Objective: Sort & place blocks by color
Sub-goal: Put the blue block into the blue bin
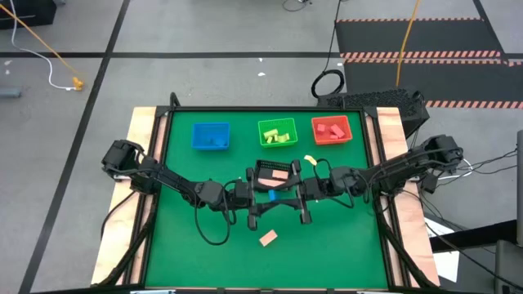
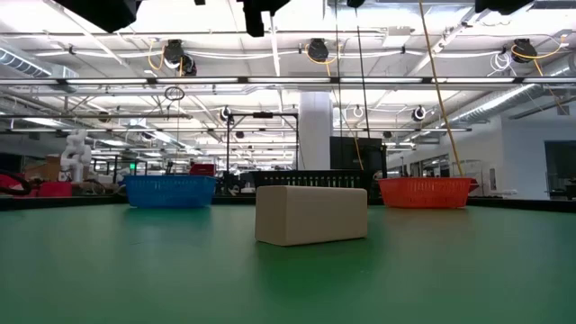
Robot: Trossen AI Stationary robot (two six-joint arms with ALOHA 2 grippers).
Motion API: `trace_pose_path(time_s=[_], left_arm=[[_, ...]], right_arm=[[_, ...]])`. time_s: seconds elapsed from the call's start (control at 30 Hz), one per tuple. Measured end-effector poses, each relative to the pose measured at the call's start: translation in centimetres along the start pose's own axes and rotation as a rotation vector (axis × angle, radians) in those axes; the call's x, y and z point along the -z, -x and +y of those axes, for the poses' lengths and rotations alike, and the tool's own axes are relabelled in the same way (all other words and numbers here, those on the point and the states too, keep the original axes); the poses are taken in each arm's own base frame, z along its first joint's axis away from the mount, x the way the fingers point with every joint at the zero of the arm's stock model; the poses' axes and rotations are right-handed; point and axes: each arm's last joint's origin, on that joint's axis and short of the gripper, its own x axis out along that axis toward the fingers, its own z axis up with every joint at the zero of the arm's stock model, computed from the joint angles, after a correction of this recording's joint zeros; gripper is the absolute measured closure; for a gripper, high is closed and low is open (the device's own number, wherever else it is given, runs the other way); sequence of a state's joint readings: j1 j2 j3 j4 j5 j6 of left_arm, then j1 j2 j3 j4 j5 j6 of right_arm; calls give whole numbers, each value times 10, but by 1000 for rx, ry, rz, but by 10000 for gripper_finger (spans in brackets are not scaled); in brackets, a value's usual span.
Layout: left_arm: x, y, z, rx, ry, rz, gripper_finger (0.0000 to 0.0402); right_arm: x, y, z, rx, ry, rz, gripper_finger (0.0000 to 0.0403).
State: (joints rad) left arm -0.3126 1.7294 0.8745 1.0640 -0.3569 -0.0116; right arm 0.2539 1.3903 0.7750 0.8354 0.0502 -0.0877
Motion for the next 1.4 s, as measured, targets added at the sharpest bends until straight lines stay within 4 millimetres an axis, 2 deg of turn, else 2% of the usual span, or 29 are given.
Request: trace_pose_path(time_s=[0.1, 0.2, 0.43, 0.6, 0.8, 0.97, 1.13, 1.27, 1.4], left_arm=[[0, 0, 0, -8, -14, 0, 262], [0, 0, 1, -18, -18, -1, 267], [0, 0, 1, -14, 5, 0, 267], [0, 0, 1, -27, 28, 1, 267], [1, -2, 11, -179, 8, 8, 267], [6, -4, 36, -426, -56, 87, 267], [14, 2, 75, -709, -62, 254, 267], [8, 14, 107, -852, 38, 341, 267], [3, 35, 139, -1012, 102, 447, 267]], right_arm=[[0, 0, 0, 7, -9, 4, 289], [1, 0, 0, 5, -21, 11, 279], [0, 7, -3, 28, -26, 101, 149], [-14, 35, -8, 132, -20, 272, 91], [-17, 65, -9, 177, -225, 456, 84], [10, 71, -2, 173, -254, 560, 98], [43, 72, 7, 149, -246, 598, 111], [62, 71, 12, 101, -262, 555, 117], [70, 63, 16, 2, -301, 440, 120]])
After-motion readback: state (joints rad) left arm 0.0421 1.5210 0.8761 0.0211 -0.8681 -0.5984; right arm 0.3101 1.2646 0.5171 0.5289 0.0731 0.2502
